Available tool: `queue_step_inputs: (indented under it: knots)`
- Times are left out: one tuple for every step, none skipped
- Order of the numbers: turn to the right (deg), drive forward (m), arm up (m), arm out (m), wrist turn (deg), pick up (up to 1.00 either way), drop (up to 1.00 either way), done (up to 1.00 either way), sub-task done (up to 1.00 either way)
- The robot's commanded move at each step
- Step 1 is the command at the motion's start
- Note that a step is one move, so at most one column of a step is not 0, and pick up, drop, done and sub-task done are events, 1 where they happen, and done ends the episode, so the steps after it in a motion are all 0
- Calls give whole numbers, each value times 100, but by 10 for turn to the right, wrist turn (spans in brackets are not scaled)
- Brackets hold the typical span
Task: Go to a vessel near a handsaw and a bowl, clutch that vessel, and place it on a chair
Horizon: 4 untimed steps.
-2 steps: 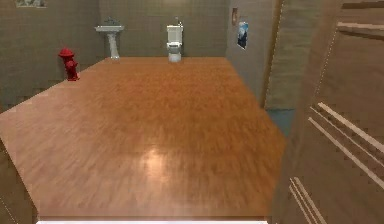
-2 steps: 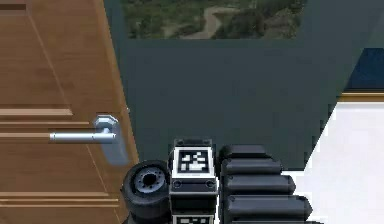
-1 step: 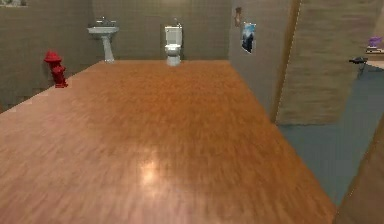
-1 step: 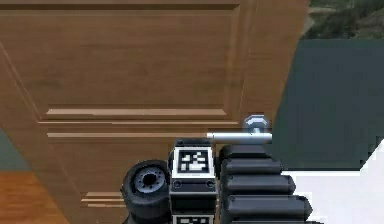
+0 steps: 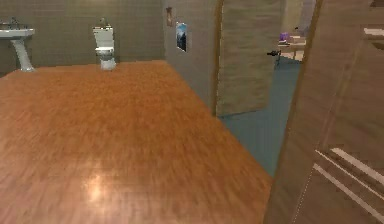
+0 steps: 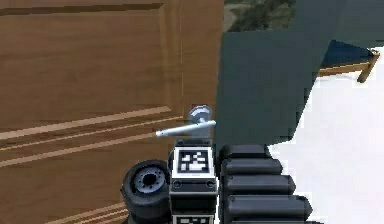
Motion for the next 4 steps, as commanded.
queue_step_inputs:
  knots:
    - [30, 0, 0, 0, 0, 0, 0, 0, 0]
    - [-450, 0, 0, 0, 0, 0, 0, 0, 0]
    - [-450, 0, 0, 0, 0, 0, 0, 0, 0]
    - [-180, 0, 0, 0, 0, 0, 0, 0, 0]
